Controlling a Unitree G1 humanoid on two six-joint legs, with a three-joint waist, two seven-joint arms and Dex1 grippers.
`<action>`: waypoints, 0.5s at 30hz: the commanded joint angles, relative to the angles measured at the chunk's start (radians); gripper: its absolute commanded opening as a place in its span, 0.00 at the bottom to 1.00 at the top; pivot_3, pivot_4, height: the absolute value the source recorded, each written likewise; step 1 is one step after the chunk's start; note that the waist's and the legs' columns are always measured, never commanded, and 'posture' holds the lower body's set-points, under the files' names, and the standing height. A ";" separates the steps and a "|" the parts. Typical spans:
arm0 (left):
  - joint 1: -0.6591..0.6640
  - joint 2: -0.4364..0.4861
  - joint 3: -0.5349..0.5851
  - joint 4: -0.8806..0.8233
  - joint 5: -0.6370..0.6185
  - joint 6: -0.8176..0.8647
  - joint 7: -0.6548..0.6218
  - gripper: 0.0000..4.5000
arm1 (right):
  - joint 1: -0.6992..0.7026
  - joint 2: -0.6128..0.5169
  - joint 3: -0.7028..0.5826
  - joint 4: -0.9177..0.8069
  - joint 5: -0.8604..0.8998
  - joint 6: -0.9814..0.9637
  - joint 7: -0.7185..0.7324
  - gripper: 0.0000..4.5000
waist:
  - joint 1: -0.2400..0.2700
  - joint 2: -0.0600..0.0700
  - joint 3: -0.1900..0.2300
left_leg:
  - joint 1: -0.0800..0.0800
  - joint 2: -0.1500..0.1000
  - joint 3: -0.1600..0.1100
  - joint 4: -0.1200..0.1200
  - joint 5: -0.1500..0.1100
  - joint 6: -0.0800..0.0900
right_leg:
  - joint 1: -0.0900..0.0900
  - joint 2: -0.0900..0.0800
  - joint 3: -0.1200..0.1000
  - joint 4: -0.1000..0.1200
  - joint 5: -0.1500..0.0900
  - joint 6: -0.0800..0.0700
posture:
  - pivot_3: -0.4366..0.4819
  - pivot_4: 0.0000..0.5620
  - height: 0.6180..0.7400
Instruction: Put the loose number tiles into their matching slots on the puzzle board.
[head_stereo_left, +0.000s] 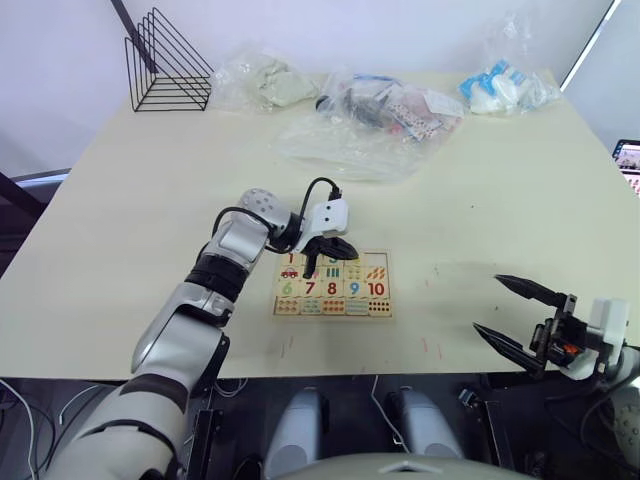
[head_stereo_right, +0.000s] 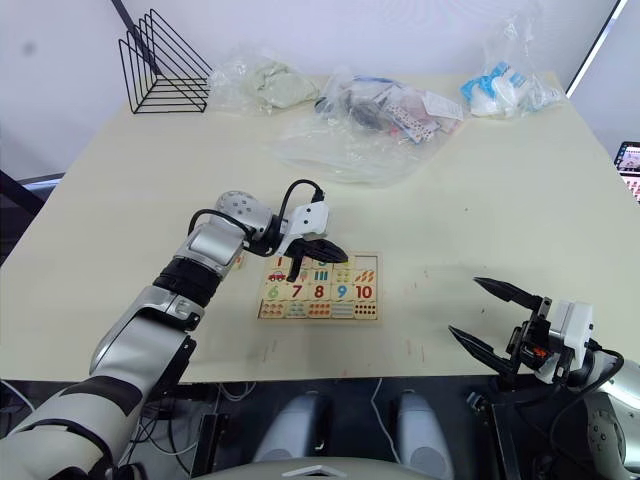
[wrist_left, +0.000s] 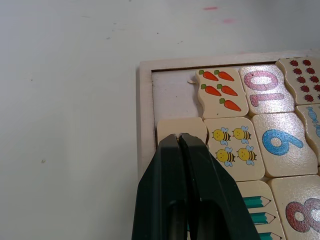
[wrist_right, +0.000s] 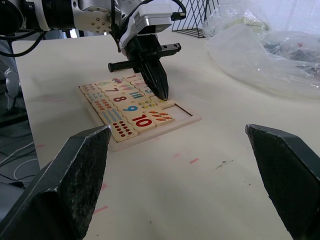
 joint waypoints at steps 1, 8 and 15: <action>0.020 -0.005 0.006 0.002 -0.007 0.012 -0.003 0.02 | 0.001 -0.010 -0.015 -0.017 0.010 -0.008 0.002 1.00 | 0.000 0.000 0.000 | 0.000 0.000 0.000 0.000 0.000 0.000 | 0.000 0.000 0.000 0.000 0.000 0.000 | 0.48 0.27 1.00; 0.029 0.007 0.142 -0.075 -0.128 0.123 0.037 0.02 | 0.002 -0.008 -0.011 -0.008 -0.004 0.000 -0.021 1.00 | -0.002 0.000 0.000 | 0.000 0.000 0.000 0.000 0.000 0.000 | 0.000 0.000 0.000 0.000 0.000 0.000 | 0.48 0.27 1.00; 0.175 0.066 0.309 -0.287 -0.279 0.275 0.108 0.02 | -0.028 -0.008 -0.032 0.044 -0.037 -0.006 -0.081 1.00 | -0.003 0.000 0.000 | 0.000 0.001 0.000 0.000 0.000 0.000 | 0.000 0.000 0.000 0.000 0.000 0.000 | 0.48 0.27 1.00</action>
